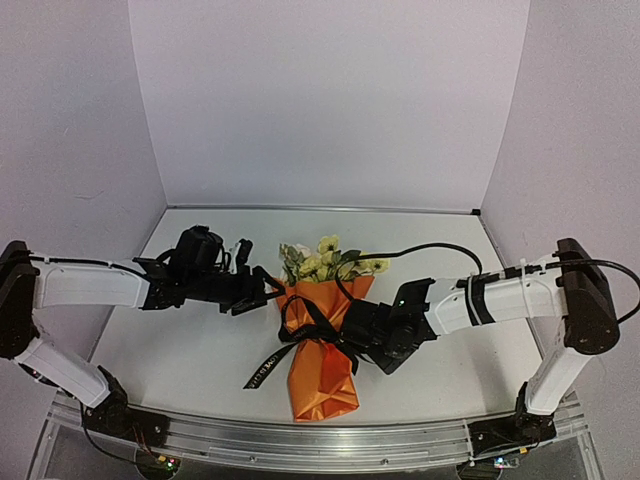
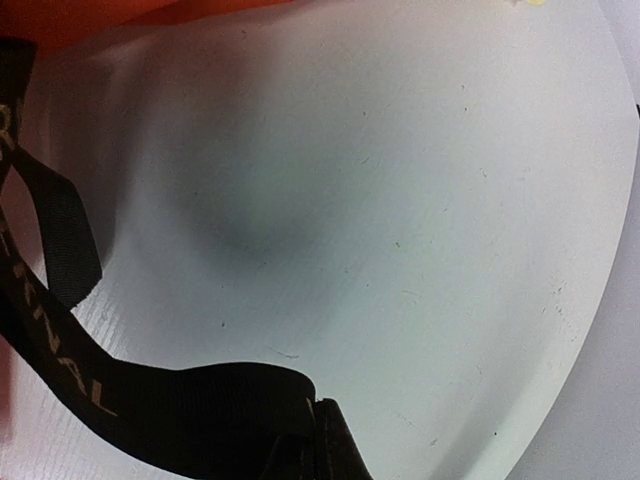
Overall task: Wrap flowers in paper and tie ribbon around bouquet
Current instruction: Tie the ribbon around the folded bouquet.
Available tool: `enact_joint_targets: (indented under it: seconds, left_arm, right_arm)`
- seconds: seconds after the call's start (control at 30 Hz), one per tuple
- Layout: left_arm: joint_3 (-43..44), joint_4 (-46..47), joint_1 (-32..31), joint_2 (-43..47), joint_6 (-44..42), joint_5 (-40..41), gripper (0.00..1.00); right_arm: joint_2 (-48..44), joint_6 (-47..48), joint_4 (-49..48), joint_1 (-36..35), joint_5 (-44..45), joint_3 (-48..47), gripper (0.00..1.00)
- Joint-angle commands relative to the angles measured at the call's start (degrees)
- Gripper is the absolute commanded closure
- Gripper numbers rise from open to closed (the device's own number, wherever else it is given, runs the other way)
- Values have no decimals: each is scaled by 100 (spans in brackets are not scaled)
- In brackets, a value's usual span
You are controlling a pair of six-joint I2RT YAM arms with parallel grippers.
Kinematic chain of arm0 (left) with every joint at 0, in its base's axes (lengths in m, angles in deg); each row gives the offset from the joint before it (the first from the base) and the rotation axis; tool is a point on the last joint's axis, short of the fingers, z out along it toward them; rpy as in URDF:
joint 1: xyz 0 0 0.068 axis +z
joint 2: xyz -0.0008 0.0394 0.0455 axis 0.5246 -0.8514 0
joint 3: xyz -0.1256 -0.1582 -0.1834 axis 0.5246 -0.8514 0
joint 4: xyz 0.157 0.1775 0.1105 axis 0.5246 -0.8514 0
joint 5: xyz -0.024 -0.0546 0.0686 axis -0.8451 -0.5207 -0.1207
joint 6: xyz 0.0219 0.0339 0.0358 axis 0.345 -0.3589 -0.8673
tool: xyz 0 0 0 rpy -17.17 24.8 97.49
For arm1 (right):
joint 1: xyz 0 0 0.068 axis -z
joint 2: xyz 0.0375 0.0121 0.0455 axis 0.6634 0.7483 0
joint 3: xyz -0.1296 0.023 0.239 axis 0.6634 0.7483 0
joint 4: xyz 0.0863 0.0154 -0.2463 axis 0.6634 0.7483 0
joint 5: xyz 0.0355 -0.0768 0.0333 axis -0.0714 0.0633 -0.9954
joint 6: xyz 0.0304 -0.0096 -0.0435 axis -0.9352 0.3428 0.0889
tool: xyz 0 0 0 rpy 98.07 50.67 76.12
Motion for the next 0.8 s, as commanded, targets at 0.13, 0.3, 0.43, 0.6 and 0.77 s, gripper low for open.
enact_joint_targets:
  seconds: [0.13,0.3,0.43,0.6,0.77]
  left_arm:
    - [-91,-875,-693,587,947,765,35]
    - [200,-1194,-1251,136,444,1269,43]
    - [593,-1231,-1443,-388,-95,1382,49]
    - [1313,-1577,-1581,-938,-560,1752,50]
    - [1712,-1832,-1626,-1366,-989,1698,53]
  right_arm:
    - [-224,-139,-227,-32,-103,-78,100]
    - [-246,-215,-317,-32,-159,-5,100]
    - [-284,-252,-403,-32,-125,91,100]
    - [-312,-272,-430,-32,-103,83,100]
    - [-342,-240,-463,-25,-56,63,100]
